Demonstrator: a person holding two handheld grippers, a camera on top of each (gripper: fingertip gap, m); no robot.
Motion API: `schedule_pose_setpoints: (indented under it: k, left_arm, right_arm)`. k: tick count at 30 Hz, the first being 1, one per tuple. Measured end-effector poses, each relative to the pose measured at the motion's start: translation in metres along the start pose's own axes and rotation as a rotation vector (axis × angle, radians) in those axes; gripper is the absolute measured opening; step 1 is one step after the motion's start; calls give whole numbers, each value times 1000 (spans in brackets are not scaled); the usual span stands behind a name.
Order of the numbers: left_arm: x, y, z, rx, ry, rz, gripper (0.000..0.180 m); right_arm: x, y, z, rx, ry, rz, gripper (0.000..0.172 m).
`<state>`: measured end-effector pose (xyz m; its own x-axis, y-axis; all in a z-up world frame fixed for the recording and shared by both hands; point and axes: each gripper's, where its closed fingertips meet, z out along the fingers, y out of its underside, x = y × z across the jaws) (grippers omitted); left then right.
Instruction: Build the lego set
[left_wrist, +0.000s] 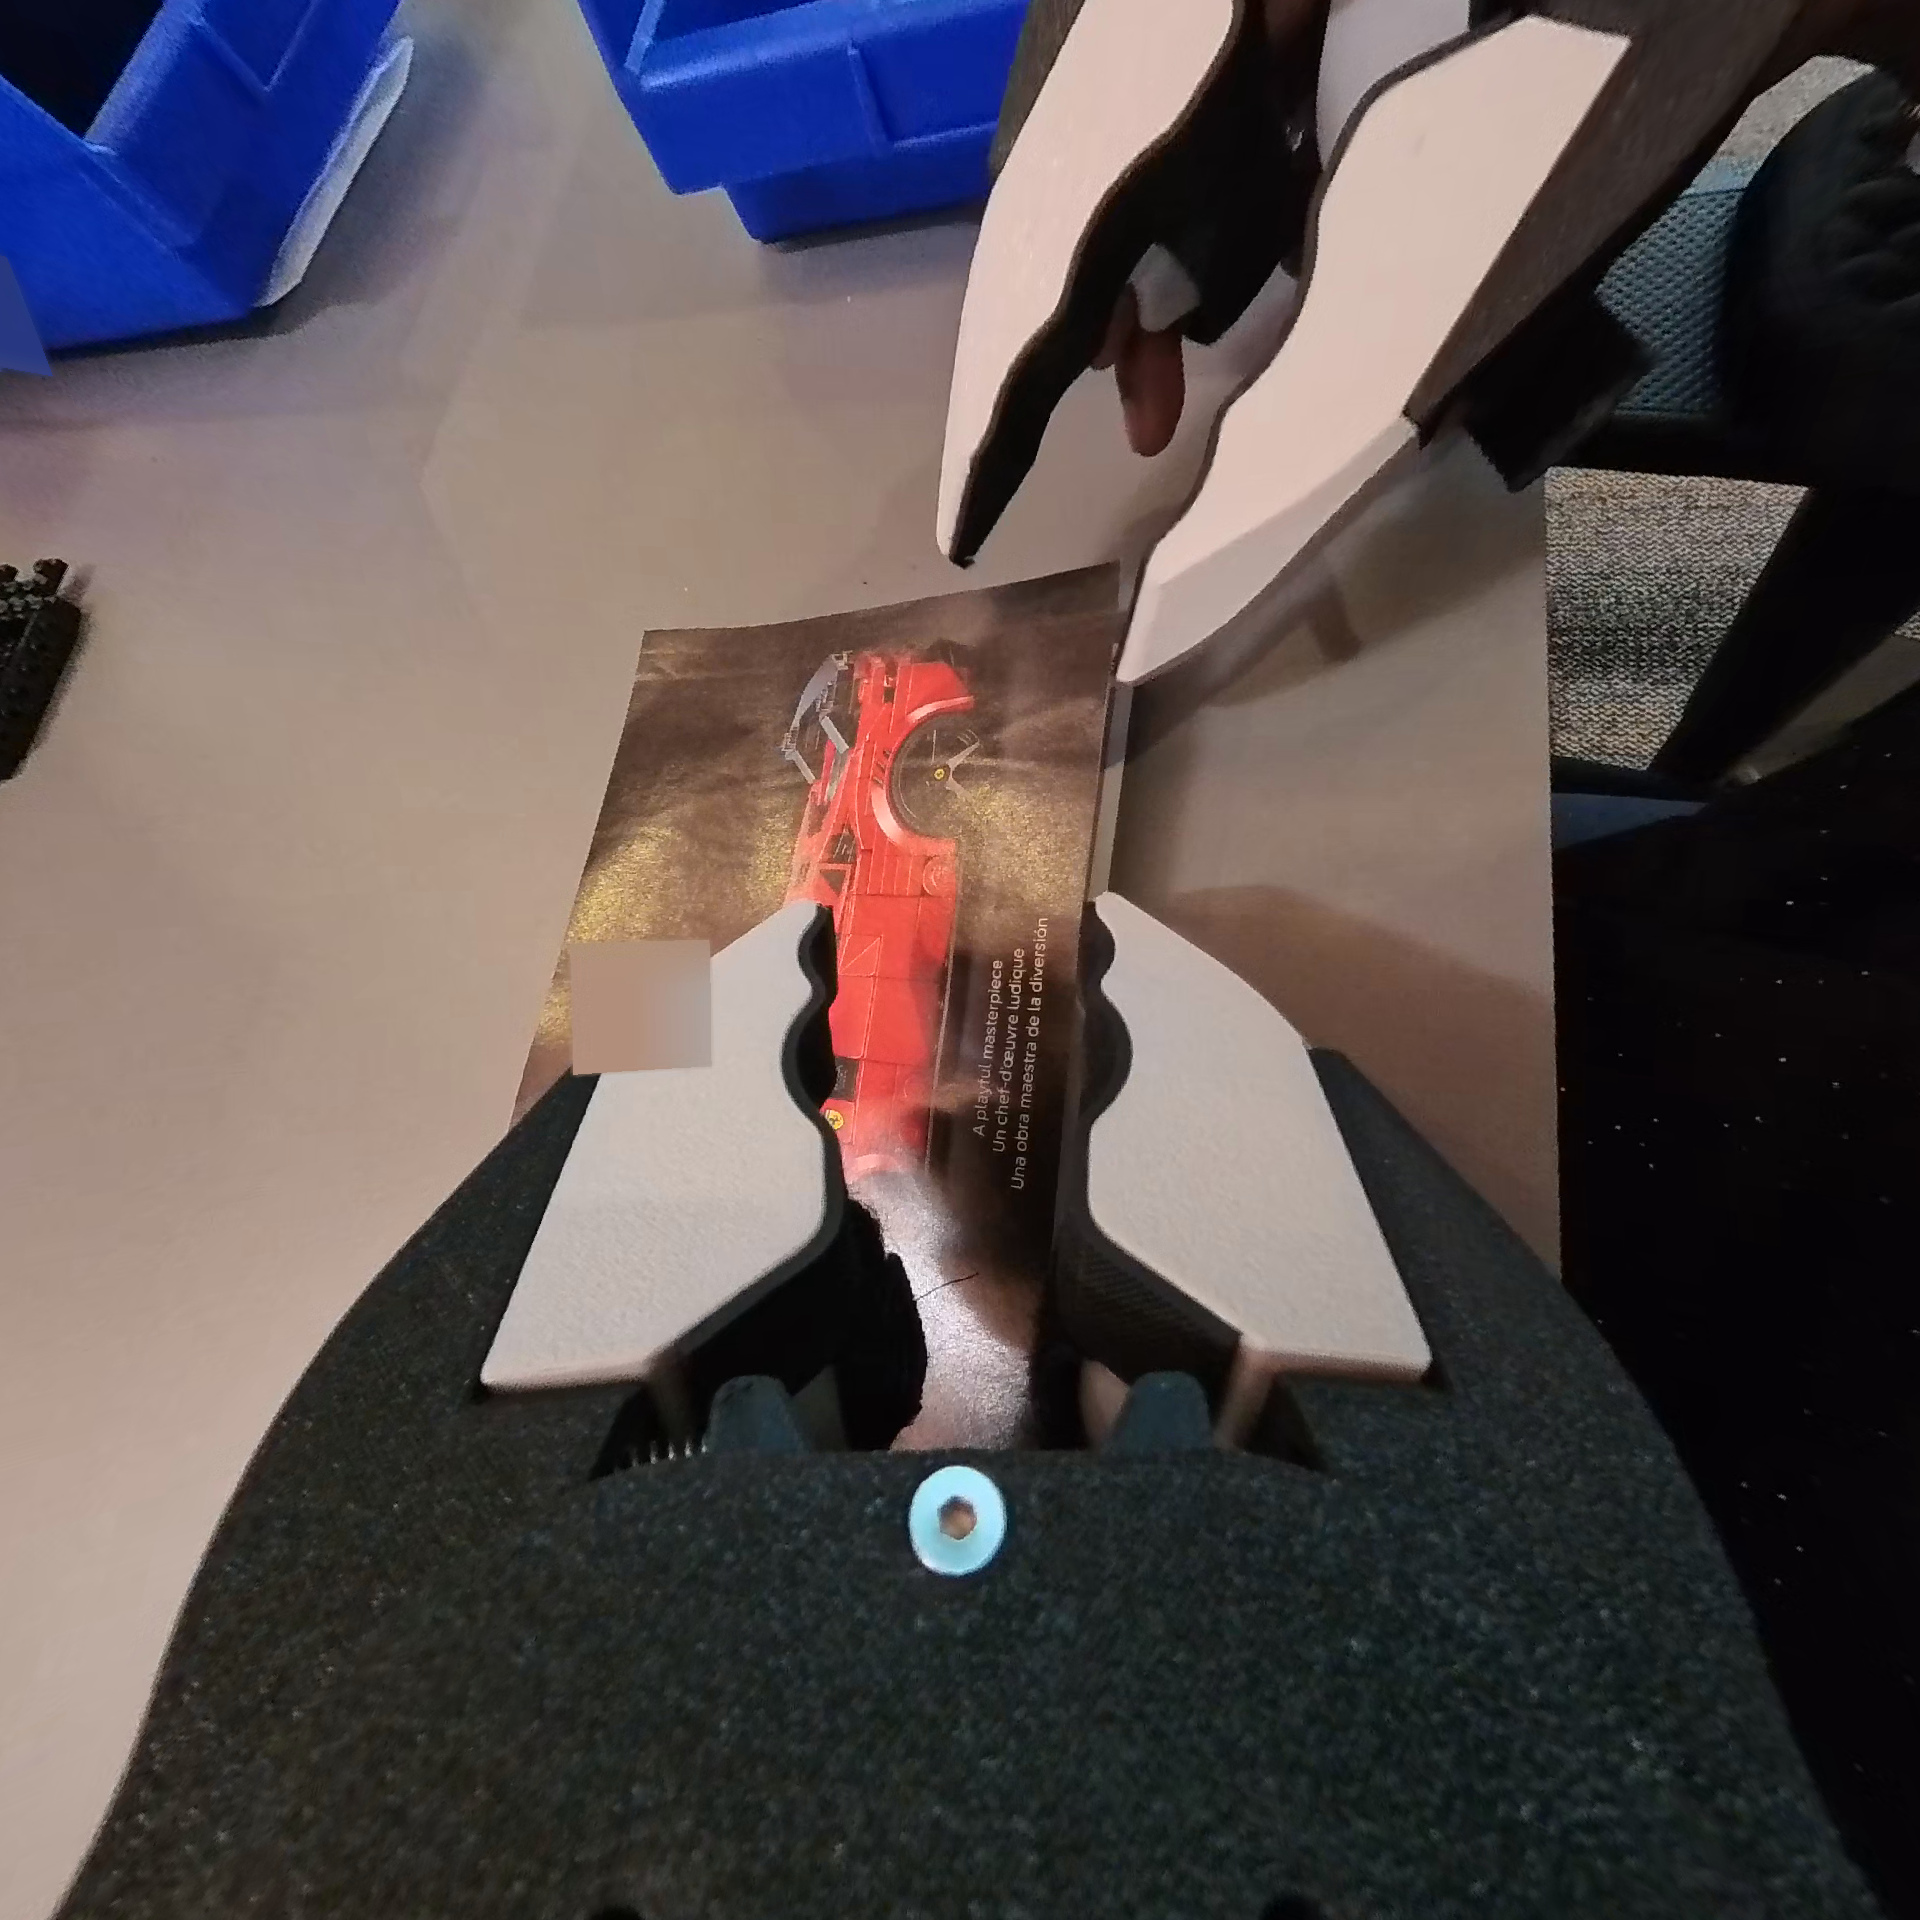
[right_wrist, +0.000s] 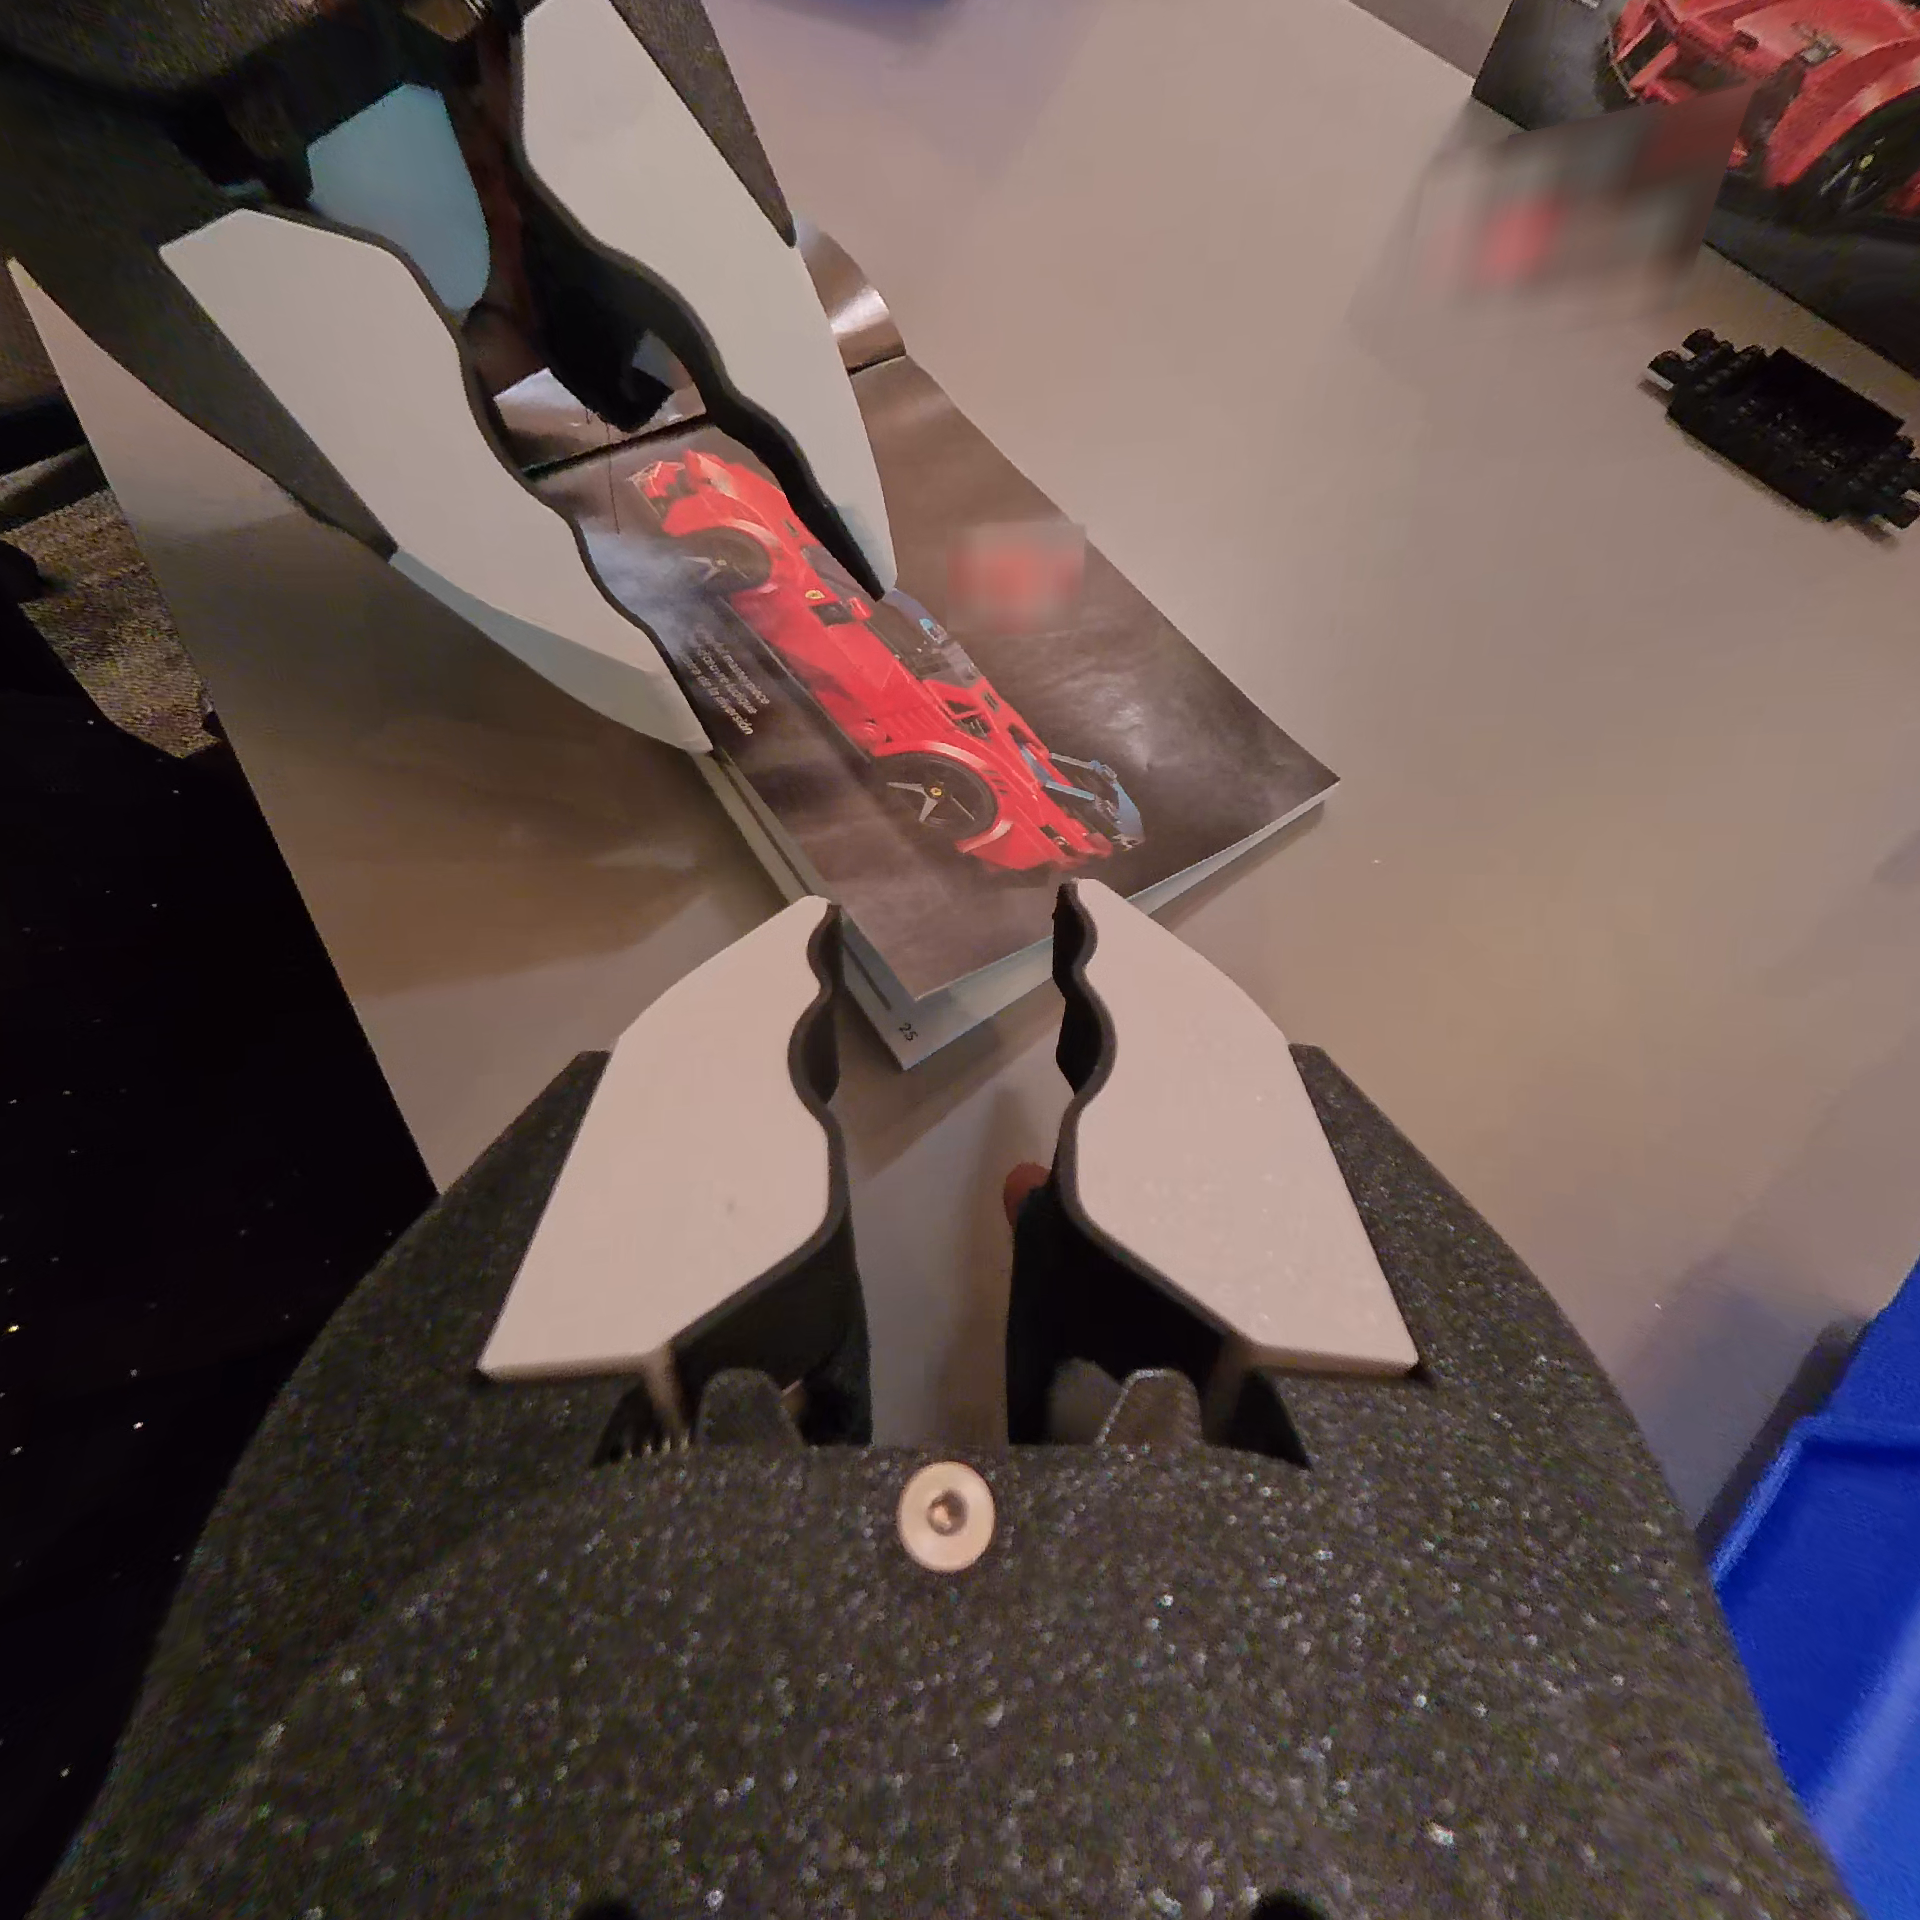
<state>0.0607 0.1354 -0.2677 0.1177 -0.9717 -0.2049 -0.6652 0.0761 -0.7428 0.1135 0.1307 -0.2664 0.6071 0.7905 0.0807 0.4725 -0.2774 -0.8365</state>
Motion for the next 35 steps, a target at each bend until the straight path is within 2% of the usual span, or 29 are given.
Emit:
schedule_pose_setpoints:
  k: [21, 27, 35]
  left_arm:
    - [3, -2, 5, 4, -1, -3, 49]
    - [6, 6, 21, -74, -35, 99, 55]
    - [4, 1, 19, -24, -7, 32, 48]
  right_arm:
    - [4, -2, 1, 32, 5, 35, 40]
    - [-1, 7, 4, -21, -18, 7, 40]
    - [-3, 13, 7, -56, -19, -13, 41]
